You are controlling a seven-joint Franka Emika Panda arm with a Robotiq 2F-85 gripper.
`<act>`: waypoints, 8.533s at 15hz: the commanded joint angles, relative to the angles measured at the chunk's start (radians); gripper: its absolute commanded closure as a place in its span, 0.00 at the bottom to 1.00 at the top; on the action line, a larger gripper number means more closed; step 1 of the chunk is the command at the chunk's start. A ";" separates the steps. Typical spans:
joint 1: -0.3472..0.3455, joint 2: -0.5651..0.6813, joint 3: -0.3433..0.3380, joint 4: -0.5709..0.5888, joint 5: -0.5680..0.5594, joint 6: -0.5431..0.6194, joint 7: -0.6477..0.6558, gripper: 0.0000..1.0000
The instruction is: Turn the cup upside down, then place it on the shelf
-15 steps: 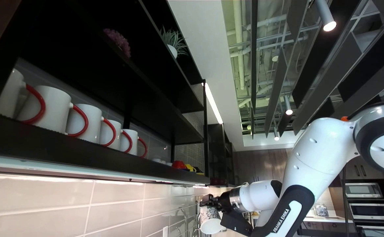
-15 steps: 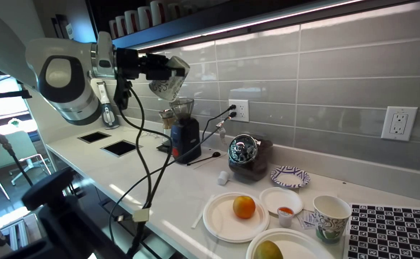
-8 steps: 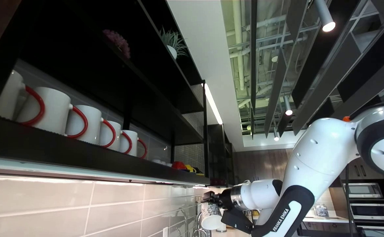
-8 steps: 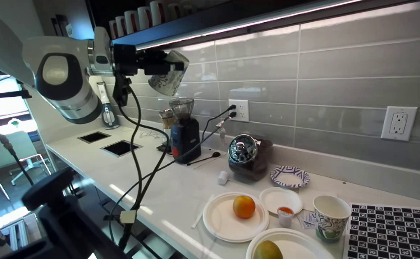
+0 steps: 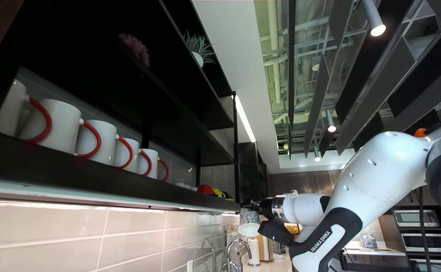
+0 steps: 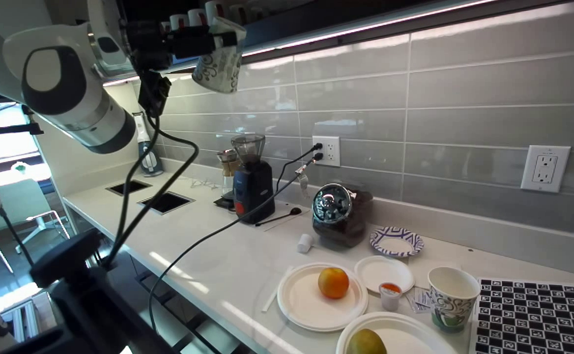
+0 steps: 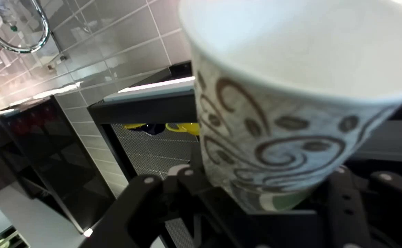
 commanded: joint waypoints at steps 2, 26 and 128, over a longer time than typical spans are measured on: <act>0.030 0.046 -0.022 0.000 0.198 -0.017 -0.121 0.60; 0.098 0.041 -0.061 0.175 0.389 -0.016 -0.455 0.35; -1.743 -1.238 2.273 0.503 0.855 -0.253 -1.546 0.00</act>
